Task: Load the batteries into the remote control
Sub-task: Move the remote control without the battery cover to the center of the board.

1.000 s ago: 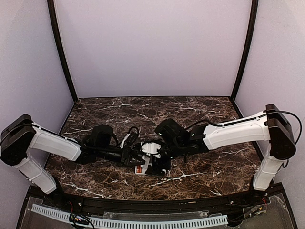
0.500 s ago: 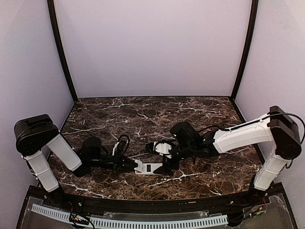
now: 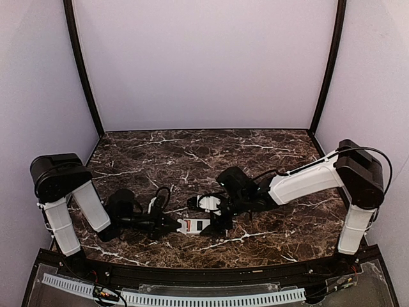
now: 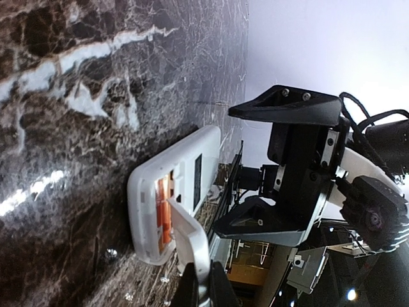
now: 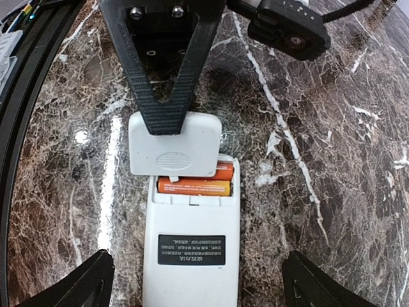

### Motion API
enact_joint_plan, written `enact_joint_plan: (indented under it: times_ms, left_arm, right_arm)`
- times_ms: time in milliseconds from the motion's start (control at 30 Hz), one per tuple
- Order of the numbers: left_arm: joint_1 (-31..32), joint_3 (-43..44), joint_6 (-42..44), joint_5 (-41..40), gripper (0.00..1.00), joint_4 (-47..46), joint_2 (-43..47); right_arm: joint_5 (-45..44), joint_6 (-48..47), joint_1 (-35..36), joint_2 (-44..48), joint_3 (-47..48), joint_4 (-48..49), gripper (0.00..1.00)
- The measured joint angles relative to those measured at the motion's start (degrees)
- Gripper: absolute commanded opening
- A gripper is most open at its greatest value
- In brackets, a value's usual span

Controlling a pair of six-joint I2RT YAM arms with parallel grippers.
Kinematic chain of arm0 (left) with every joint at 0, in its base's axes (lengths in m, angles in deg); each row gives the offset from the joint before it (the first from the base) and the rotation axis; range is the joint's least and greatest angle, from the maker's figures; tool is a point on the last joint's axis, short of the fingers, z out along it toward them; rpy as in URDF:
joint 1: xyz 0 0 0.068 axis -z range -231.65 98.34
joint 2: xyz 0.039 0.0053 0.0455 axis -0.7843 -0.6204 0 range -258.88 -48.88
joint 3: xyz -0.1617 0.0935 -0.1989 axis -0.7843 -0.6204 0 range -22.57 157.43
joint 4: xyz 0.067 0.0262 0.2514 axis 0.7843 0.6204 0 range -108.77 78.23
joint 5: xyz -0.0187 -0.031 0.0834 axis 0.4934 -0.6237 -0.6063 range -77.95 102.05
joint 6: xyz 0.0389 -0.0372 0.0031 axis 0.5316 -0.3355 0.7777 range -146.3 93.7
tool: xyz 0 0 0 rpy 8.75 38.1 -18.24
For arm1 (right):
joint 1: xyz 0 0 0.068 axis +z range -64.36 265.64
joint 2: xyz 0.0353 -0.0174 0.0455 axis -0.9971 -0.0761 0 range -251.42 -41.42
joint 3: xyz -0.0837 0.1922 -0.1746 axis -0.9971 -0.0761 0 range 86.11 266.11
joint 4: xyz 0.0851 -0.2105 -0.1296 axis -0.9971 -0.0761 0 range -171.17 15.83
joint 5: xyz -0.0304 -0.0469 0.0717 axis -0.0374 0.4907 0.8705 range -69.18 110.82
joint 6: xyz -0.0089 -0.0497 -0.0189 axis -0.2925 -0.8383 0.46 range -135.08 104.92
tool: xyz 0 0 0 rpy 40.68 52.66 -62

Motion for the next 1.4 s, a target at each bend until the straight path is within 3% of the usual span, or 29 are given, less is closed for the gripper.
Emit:
enact_joint_plan:
  times_ms: [400,733,900,1033,1400]
  left_arm:
    - [0.0,2.7,10.0,0.4,0.00,3.5,11.6]
    - [0.0,3.6,14.5,0.1,0.00,10.3,11.3]
    - [0.0,6.4,19.1,-0.6,0.00,18.6,11.6]
    - [-0.4,9.7,22.2,-0.9,0.00,23.5,12.0]
    - [-3.0,20.8,32.1,-0.9,0.00,37.3,11.4]
  right_arm:
    - [0.5,0.7,0.0,-3.6,0.7,-1.2,0.75]
    - [-0.8,3.3,-0.6,-3.7,0.2,-0.9,0.59]
    - [-0.2,5.1,-1.3,-3.8,-0.4,-0.1,0.45]
    - [0.7,5.7,-2.8,-3.8,-1.5,2.1,0.39]
    - [1.5,4.1,-11.1,-3.7,-2.6,4.3,0.38]
